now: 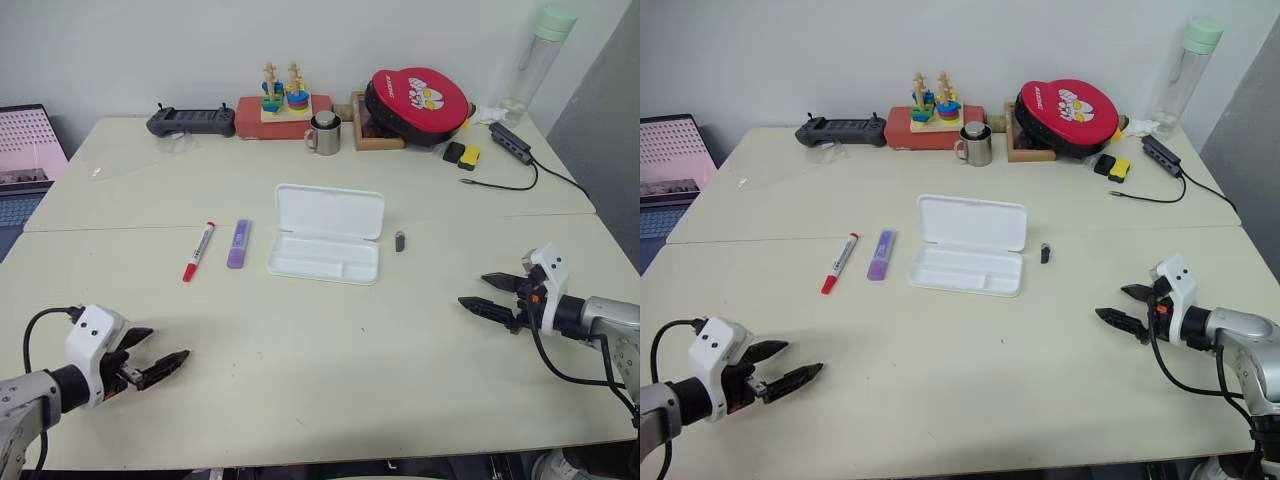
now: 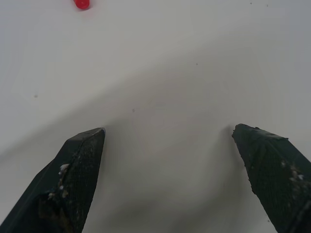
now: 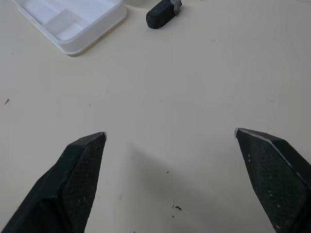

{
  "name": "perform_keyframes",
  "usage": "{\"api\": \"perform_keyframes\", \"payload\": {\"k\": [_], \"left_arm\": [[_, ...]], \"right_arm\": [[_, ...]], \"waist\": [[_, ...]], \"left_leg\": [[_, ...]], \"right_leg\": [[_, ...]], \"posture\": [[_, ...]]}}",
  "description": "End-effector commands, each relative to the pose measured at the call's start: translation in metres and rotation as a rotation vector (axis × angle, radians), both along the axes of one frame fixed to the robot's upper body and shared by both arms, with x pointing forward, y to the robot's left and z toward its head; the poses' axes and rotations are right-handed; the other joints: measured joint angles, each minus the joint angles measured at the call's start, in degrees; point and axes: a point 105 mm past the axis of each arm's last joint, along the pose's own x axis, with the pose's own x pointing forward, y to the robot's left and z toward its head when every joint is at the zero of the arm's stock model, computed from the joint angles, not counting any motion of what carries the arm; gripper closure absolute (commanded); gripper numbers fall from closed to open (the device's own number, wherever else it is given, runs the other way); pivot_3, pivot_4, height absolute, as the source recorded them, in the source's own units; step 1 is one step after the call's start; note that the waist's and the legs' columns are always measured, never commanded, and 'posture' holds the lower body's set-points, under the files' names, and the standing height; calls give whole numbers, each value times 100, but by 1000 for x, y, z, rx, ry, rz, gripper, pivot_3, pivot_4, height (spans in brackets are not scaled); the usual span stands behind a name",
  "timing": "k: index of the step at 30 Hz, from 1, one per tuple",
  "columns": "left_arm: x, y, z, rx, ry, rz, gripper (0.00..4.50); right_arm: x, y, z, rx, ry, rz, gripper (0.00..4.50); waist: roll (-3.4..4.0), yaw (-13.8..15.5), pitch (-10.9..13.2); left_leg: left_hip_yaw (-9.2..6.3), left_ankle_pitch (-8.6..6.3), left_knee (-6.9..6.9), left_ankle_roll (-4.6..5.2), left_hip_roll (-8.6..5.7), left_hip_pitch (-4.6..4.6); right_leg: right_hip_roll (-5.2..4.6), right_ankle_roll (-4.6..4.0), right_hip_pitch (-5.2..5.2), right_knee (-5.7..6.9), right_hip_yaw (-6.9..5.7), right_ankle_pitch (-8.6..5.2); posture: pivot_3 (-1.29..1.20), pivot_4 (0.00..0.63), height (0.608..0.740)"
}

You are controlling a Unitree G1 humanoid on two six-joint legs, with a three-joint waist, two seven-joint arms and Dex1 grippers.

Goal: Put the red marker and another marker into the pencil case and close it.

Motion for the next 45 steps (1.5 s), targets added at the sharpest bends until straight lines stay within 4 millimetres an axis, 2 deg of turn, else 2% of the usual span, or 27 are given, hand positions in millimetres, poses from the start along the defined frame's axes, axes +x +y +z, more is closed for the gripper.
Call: {"api": "perform_keyframes", "payload": {"k": [1, 18, 29, 31, 36, 38, 42, 45], "left_arm": [[1, 4, 8, 17, -34, 15, 0], [10, 2, 13, 27, -52, 5, 0], [15, -2, 16, 29, -67, -11, 0], [21, -10, 25, -13, -110, -26, 0], [39, -66, 52, -110, -210, -213, 0], [46, -81, 59, -134, -246, -249, 0], [54, -127, 67, -166, -276, -425, 0], [59, -143, 68, -181, -284, -486, 0]], "right_arm": [[-2, 2, 12, -1, -26, 28, 48], [-11, 4, 7, 6, 8, 53, 48], [-9, 7, 10, 20, -6, 63, 48], [-6, 16, 17, 37, -29, 88, 48], [8, 68, 46, 78, -127, 240, 48], [10, 86, 48, 56, -140, 298, 48], [24, 133, 39, -59, -148, 421, 48], [30, 162, 38, -88, -157, 500, 48]], "waist": [[-1, 1, 1], [-1, 5, 2], [-1, 4, 2], [-1, 4, 2], [-1, -7, 2], [-2, -6, 1], [-7, -12, 0], [-8, -29, 1]], "left_leg": [[0, 0, 0, 0, 0, 0], [4, 0, 2, -1, 0, 0], [5, 0, 4, -1, 1, 0], [6, 0, 4, -1, 0, 0], [8, 0, 13, -1, 2, 1], [9, 0, 14, -1, 2, 1], [8, -1, 16, -4, 2, -5], [15, -1, 25, -4, -1, -9]], "right_leg": [[0, 0, 0, 0, 0, 0], [0, 0, -1, 1, 0, 1], [0, -1, 0, 2, 0, 1], [0, -1, -1, 2, 0, 1], [0, -3, 0, 4, 1, 7], [0, -4, -1, 6, 1, 8], [0, -5, -8, 5, -4, 8], [0, -5, -13, 6, -1, 12]], "posture": [[0, 150, 740], [0, 150, 740], [0, 150, 740], [0, 150, 740], [0, 150, 740], [0, 150, 740], [0, 150, 740], [0, 150, 740]]}}
